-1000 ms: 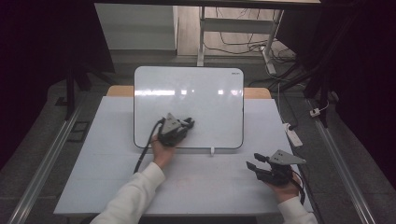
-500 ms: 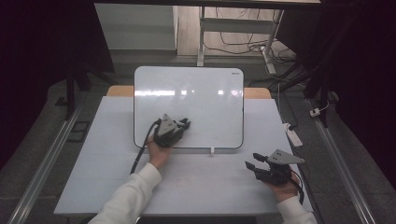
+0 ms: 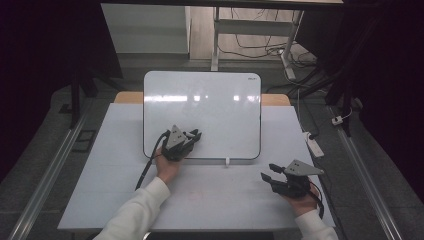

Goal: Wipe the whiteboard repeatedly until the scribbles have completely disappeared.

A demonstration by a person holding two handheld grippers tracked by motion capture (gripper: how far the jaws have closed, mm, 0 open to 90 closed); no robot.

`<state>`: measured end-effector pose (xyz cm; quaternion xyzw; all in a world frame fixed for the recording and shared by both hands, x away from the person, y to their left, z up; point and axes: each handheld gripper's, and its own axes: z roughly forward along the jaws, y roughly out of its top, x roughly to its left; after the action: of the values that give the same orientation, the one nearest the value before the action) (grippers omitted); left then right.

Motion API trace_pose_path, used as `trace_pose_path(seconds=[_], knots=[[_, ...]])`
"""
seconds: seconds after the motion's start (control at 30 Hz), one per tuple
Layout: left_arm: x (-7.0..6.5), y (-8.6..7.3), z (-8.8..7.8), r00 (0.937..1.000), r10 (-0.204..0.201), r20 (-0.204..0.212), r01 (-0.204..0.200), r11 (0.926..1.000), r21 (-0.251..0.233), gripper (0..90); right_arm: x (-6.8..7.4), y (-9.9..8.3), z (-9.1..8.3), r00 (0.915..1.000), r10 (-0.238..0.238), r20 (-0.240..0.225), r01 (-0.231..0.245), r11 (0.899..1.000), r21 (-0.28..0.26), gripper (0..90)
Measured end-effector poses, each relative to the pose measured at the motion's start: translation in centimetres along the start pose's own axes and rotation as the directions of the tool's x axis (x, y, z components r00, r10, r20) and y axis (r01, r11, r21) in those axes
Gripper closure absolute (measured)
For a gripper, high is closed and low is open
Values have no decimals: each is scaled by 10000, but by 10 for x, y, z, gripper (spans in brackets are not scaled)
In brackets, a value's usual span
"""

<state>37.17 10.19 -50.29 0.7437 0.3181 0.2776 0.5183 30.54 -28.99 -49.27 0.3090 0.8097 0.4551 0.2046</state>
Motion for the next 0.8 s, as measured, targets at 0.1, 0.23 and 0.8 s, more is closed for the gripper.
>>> trace_pose_path(seconds=[0.1, 0.23, 0.8], knots=[[26, -3, -17, 9961, -717, -510, 704, 9972, -268, 796, -1, -1, 1, 10000, -9, -9, 9, 10000, 31, 503], [54, -13, -42, 9837, -1461, -1049, 1407, 9884, -574, 796, -1, -2, 1, 10000, -23, -71, 23, 10000, 25, 503], [43, -15, -38, 9883, -1273, -845, 1247, 9916, -353, 796, 0, 0, 1, 10000, -34, -67, 34, 10000, -8, 502]])
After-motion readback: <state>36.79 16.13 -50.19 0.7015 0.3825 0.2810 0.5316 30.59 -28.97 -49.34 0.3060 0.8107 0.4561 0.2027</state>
